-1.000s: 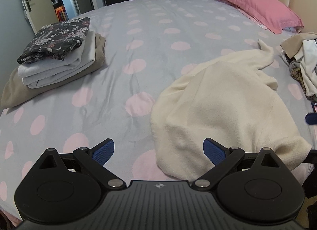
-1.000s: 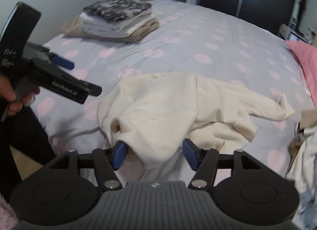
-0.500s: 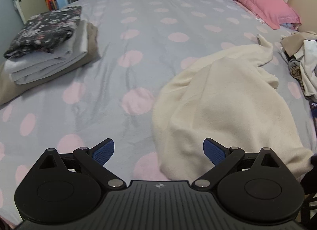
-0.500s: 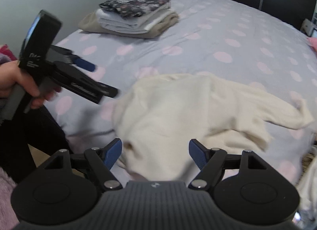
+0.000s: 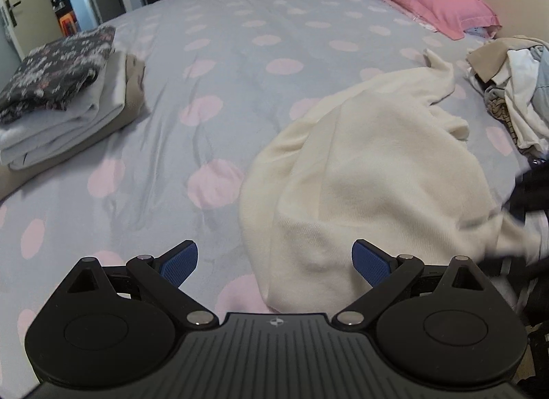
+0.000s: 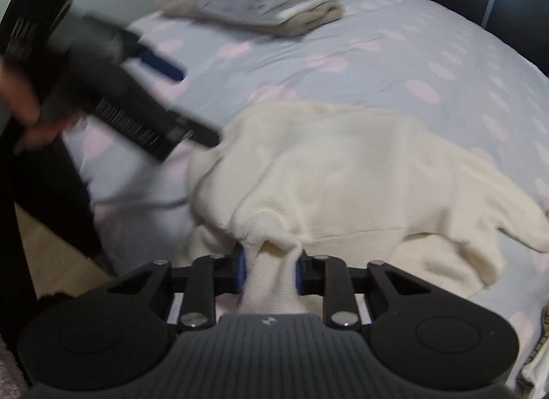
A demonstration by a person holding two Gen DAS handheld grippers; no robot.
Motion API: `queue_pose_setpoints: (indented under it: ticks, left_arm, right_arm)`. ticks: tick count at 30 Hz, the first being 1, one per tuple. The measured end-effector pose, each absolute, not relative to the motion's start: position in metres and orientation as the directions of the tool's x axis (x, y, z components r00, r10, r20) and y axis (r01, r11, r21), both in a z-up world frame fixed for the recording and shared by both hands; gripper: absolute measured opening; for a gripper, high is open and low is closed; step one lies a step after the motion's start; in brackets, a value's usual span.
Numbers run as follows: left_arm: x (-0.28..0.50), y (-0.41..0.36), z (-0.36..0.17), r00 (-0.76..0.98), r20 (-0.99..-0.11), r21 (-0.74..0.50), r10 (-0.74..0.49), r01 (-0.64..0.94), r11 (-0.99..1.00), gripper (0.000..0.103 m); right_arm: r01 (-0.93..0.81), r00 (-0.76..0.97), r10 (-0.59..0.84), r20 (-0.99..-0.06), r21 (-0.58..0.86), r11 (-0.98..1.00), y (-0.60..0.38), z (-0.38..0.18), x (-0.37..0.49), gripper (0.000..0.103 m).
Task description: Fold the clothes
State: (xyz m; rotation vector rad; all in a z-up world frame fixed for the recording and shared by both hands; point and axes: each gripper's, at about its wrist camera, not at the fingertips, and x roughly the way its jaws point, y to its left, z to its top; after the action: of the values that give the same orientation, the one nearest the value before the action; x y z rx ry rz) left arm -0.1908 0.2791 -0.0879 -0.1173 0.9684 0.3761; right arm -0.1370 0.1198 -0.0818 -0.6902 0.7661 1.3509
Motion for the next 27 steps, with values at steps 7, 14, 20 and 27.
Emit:
queue_pose_setpoints:
  ticks: [7,14,20,27]
  left_arm:
    - [-0.180,0.265,-0.077,0.551,-0.793,0.117,0.260,-0.282,0.952,0.098]
    - [-0.156,0.233,-0.080,0.597,-0.774,0.200,0.212,-0.087,0.976,0.098]
    - [-0.130,0.199,-0.096,0.659,-0.733,0.278,0.172,0.059,0.959,0.098]
    - [-0.112,0.207,-0.114,0.617,-0.774,0.231,0.143,0.066,0.971,0.052]
  right_arm:
    - [-0.953,0.231,0.571,-0.788,-0.066,0.295,0.114,-0.055,-0.054,0.025]
    - [-0.896,0.320,0.504,-0.802,-0.082,0.437,0.116,-0.067,0.014,0.025]
    - [-0.891,0.270,0.502,-0.822,-0.016,0.453,0.113,-0.082,0.026,0.025]
    - [-0.876,0.252,0.521,-0.816,0.036,0.480,0.106,-0.083,0.027,0.041]
